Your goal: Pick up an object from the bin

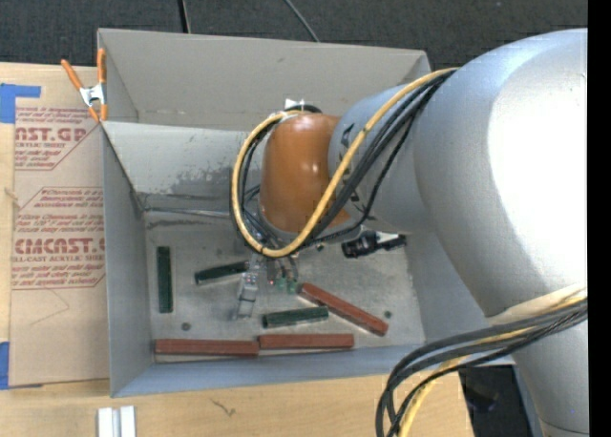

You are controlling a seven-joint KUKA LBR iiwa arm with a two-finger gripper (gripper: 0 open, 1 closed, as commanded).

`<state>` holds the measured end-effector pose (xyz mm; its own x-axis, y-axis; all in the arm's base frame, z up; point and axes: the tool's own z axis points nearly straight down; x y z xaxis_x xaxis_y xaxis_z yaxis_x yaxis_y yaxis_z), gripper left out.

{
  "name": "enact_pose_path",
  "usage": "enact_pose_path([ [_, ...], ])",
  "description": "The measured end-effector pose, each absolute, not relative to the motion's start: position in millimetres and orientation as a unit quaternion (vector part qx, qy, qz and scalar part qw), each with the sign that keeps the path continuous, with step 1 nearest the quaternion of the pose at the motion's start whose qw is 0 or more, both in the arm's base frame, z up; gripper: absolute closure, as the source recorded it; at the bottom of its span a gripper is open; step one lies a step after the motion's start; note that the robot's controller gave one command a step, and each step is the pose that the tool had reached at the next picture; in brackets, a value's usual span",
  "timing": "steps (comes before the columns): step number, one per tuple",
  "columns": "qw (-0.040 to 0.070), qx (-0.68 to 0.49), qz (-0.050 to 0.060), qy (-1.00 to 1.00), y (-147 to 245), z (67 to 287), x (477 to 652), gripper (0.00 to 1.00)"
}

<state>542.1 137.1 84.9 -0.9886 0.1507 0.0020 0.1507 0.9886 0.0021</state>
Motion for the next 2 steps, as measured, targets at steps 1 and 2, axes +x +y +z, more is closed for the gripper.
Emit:
enact_pose_path([
  [1,0.0,-0.078,-0.001,-0.997,169.3,73.0,525.7,1.0],
  [2,0.0,-0.078,-0.001,-0.997,169.3,73.0,525.7,1.0],
])
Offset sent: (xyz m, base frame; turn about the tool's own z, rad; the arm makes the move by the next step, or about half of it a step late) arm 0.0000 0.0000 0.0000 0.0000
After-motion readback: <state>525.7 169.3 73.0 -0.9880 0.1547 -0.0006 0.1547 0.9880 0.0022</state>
